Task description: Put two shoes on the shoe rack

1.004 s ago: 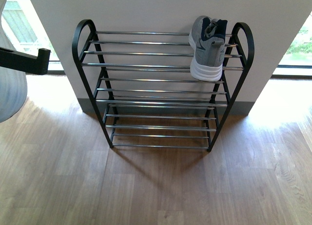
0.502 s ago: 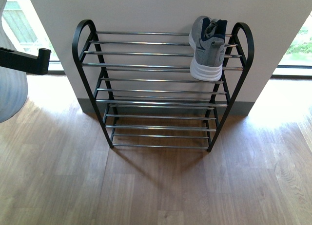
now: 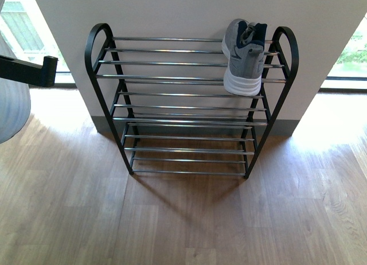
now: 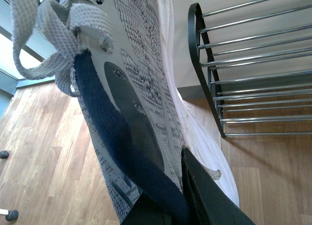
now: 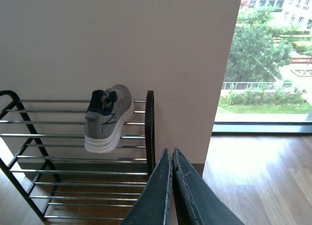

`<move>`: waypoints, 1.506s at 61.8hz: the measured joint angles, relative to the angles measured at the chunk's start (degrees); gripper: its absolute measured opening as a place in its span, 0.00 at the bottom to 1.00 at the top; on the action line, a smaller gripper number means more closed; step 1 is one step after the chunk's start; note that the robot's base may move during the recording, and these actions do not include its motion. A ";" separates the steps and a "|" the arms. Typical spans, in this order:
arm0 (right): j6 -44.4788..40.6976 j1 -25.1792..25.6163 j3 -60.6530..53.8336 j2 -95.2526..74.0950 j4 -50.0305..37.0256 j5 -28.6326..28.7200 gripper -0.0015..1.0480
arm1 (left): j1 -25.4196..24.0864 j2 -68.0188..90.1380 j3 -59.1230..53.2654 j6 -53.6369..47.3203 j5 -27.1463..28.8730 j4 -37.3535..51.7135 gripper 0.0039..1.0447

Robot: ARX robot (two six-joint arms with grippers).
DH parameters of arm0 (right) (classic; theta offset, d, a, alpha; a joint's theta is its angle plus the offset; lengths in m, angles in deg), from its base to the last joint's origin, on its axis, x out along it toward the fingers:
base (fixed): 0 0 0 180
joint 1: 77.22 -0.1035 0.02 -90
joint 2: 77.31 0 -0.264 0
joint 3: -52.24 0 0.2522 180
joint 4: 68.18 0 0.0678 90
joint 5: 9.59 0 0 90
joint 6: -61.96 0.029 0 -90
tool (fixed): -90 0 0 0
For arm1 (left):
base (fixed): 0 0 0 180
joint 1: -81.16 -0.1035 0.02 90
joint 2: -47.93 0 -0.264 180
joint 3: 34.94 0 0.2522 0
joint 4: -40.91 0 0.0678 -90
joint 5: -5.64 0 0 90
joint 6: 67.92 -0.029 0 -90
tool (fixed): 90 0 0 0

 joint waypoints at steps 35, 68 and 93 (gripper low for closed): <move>0.00 0.02 -1.36 12.63 9.75 0.00 0.02 | 0.00 0.00 0.00 0.00 -0.02 0.00 0.01; 0.00 0.04 -1.33 25.66 23.15 0.00 0.02 | 0.00 0.00 0.00 0.00 -0.26 0.00 0.01; -0.02 0.04 -1.33 25.70 23.15 0.00 0.37 | 0.00 0.00 0.00 0.00 -0.02 0.00 0.01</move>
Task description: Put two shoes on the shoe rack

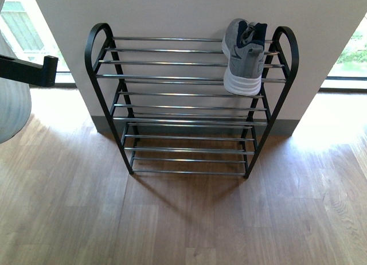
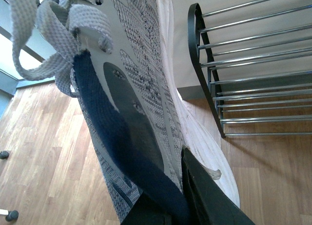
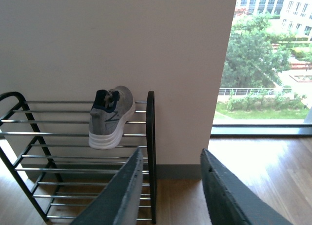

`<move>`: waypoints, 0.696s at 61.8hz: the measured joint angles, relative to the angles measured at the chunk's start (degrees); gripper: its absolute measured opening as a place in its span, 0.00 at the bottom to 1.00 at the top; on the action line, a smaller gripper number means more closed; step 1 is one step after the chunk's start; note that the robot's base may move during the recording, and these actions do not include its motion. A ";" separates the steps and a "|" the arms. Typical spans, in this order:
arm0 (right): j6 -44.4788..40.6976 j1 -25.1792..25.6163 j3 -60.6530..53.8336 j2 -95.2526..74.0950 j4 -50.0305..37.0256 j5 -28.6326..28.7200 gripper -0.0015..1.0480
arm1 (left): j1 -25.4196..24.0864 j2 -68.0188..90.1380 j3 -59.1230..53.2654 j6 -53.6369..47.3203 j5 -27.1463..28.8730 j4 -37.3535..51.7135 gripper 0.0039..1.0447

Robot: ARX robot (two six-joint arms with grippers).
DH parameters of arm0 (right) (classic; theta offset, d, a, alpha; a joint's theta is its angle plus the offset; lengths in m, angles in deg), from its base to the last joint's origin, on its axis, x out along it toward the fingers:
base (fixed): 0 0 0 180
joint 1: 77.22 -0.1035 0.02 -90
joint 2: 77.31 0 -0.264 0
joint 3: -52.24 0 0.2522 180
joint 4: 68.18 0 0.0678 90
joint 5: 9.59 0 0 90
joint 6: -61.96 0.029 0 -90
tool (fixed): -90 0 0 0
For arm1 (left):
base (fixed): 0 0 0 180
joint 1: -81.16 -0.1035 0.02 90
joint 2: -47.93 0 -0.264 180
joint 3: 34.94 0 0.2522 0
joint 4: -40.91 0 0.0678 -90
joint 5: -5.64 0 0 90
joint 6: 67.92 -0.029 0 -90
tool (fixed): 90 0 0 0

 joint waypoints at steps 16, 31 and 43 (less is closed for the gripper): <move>0.00 0.02 0.00 0.04 0.02 0.11 0.85 | -0.26 0.00 0.00 0.02 0.68 0.00 0.01; 0.00 0.00 0.00 0.04 0.04 -0.02 0.91 | -0.15 0.00 0.00 0.00 0.17 0.00 0.01; 0.00 0.02 0.00 0.09 0.11 -0.35 0.91 | 0.46 0.22 0.00 -0.15 -1.22 0.00 0.01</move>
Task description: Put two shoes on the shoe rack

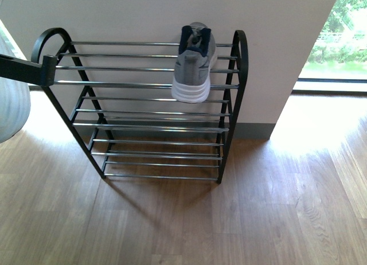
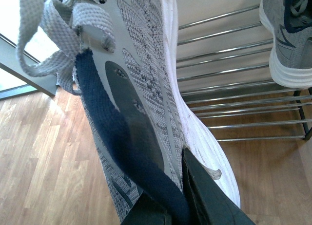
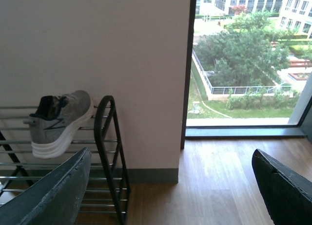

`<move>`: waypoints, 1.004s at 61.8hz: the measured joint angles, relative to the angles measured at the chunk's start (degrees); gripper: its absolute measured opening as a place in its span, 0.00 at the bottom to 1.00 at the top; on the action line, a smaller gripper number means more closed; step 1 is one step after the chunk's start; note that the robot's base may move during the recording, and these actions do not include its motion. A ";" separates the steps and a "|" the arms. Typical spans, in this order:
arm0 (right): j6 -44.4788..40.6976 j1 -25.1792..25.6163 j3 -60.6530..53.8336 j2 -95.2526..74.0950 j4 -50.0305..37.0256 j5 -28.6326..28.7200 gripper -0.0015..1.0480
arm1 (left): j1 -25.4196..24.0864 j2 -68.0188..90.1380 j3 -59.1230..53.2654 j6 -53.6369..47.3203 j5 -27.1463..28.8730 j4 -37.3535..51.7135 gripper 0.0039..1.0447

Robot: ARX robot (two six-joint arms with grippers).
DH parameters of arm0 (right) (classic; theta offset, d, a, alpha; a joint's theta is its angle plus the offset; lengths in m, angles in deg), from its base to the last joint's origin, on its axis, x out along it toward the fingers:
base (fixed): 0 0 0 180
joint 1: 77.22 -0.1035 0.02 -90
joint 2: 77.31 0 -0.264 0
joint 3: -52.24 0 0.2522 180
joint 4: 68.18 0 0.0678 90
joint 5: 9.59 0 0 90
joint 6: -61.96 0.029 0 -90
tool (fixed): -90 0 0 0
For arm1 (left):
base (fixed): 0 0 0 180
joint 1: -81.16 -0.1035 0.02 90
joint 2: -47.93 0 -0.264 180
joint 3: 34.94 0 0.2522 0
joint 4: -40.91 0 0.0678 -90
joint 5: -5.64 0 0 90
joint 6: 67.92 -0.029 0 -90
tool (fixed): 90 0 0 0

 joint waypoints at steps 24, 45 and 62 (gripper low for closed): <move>0.00 0.00 0.00 0.00 0.00 0.22 0.91 | -14.03 22.82 16.92 17.38 -14.53 1.57 0.01; 0.00 0.00 0.00 0.00 0.00 0.22 0.91 | -18.01 45.24 39.47 -5.18 -32.72 -3.43 0.01; 0.00 0.00 0.00 0.00 0.00 0.22 0.91 | -18.01 60.54 57.33 -18.86 -38.56 -10.97 0.01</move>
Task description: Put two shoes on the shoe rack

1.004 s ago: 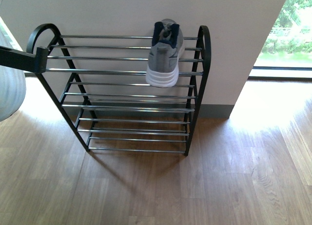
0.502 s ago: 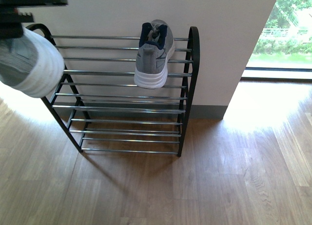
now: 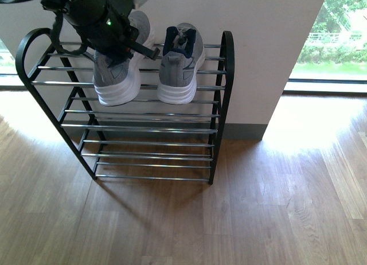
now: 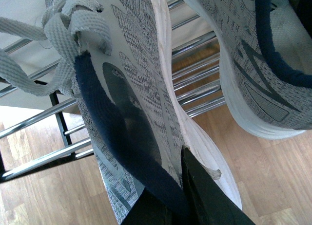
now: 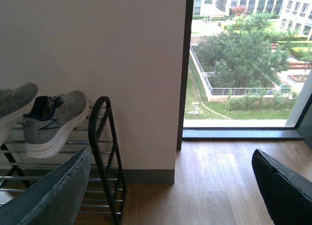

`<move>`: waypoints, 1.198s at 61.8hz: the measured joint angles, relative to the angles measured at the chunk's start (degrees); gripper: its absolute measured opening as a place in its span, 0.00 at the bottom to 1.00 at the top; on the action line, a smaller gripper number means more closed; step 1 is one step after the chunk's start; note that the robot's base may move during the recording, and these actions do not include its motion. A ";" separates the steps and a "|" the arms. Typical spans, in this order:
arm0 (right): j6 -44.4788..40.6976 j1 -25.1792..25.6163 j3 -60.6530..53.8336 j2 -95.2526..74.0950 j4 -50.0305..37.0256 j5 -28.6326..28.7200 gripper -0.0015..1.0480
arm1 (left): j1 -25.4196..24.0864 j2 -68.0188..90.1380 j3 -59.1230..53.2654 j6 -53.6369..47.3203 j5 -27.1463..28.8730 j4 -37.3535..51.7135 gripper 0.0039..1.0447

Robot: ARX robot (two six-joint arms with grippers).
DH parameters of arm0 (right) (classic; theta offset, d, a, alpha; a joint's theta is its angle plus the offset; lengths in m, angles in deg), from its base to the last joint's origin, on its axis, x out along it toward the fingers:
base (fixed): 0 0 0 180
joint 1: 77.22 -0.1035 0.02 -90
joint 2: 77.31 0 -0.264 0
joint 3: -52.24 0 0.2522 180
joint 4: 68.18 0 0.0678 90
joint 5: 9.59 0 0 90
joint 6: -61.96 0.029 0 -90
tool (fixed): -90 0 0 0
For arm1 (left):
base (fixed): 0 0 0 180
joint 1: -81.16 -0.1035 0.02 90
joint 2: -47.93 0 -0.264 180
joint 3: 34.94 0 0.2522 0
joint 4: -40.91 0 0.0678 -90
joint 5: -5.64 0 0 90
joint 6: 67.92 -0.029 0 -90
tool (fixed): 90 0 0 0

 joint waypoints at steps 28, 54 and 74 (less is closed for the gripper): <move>0.00 0.00 0.00 0.00 0.00 0.00 0.91 | -0.79 15.17 21.27 -7.91 -1.42 -8.22 0.01; 0.00 0.00 0.00 0.00 0.00 -0.02 0.91 | 2.29 4.28 9.29 4.28 6.62 4.02 0.66; 0.00 0.00 0.00 0.00 0.00 0.00 0.91 | 8.22 -31.08 -24.90 20.02 29.18 15.82 0.91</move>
